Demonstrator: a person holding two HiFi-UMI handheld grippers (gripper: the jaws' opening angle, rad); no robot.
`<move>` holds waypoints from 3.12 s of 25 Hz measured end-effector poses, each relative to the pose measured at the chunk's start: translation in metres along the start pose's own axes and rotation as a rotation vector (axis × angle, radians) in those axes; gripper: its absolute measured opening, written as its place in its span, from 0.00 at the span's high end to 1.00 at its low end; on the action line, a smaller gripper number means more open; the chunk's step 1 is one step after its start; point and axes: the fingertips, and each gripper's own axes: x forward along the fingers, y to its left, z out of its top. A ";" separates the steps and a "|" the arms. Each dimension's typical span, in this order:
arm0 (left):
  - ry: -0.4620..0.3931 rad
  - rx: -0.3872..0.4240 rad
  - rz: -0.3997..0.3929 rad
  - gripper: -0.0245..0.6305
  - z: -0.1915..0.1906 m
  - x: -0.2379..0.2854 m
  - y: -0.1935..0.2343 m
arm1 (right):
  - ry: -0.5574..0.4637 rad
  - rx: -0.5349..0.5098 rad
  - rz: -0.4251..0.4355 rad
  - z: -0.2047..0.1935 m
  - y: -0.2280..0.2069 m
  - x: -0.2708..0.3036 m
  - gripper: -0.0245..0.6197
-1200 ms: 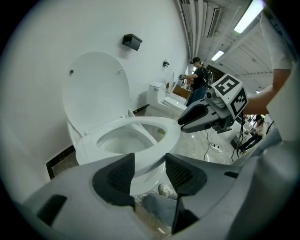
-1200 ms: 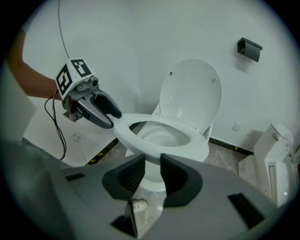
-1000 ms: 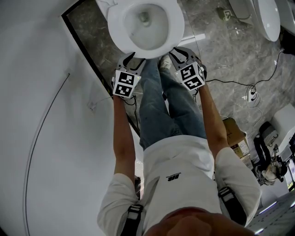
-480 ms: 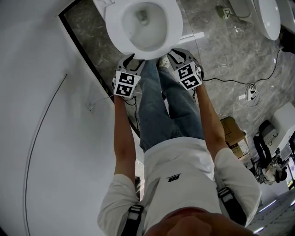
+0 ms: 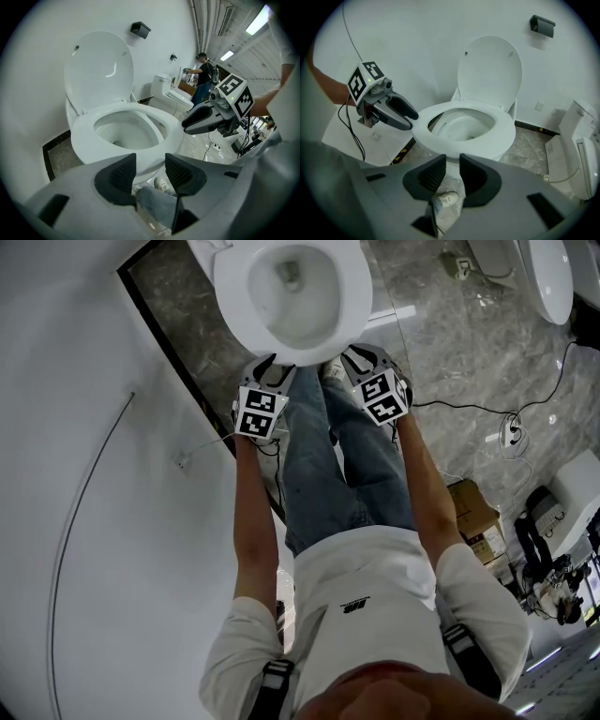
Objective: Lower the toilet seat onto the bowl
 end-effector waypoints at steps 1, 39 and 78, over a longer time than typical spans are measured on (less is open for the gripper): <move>0.004 -0.003 -0.001 0.65 -0.002 0.001 0.000 | 0.003 0.002 0.002 -0.002 0.000 0.001 0.80; 0.072 -0.135 0.065 0.67 -0.061 0.066 0.020 | 0.097 0.091 0.025 -0.056 0.001 0.071 0.85; -0.109 -0.090 0.125 0.82 -0.004 0.021 0.021 | -0.060 0.042 -0.032 0.000 -0.001 0.026 0.90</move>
